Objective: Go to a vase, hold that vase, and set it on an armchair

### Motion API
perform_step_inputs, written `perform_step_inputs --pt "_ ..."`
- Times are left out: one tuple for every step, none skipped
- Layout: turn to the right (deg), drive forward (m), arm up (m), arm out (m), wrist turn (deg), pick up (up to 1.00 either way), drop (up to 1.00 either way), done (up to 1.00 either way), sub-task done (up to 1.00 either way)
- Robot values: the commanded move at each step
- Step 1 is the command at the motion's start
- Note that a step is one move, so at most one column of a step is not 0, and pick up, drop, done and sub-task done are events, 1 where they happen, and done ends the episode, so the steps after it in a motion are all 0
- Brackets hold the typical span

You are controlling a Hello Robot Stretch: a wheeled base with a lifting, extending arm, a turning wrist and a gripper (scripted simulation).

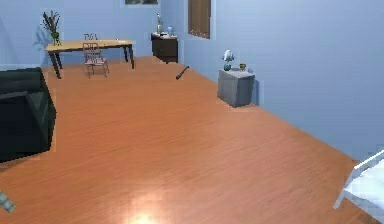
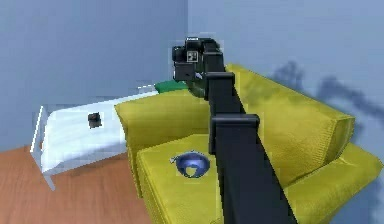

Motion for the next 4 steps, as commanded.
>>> perform_step_inputs --pt "0.0 0.0 -0.26 0.0 0.0 0.0 0.0 0.0 0.0" --pt "0.0 0.0 -0.32 0.0 0.0 0.0 0.0 0.0 0.0" --pt "0.0 0.0 0.0 0.0 0.0 0.0 1.0 0.0 0.0" --pt "0.0 0.0 0.1 0.0 0.0 0.0 0.0 0.0 0.0"
